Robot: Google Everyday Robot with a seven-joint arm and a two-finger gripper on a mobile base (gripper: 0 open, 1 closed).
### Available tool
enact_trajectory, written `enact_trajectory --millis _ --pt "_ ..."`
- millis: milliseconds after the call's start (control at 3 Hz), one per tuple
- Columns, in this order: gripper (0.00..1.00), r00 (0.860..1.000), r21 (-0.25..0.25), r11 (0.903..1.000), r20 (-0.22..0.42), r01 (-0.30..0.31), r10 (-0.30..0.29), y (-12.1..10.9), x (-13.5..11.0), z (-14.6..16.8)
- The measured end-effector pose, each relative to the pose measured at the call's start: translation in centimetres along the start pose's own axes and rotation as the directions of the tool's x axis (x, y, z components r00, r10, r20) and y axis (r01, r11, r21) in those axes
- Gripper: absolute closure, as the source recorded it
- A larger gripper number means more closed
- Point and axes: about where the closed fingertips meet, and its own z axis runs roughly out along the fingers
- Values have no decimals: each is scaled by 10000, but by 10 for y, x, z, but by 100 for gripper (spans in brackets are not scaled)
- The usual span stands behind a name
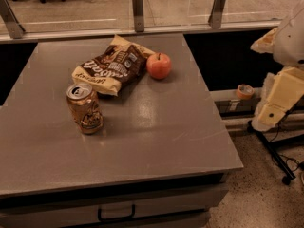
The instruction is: Pick orange can
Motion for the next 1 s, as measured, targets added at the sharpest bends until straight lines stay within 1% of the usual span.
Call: enact_trajectory --millis 333,667,1000 --pt "0 9817 -537 9967 1839 609 -501 14 -41 25" --pt "0 9069 -658 9808 3963 1834 -1430 38 -103 49" --pt "0 7804 -318 9312 5565 3630 -2852 81 -182 58"
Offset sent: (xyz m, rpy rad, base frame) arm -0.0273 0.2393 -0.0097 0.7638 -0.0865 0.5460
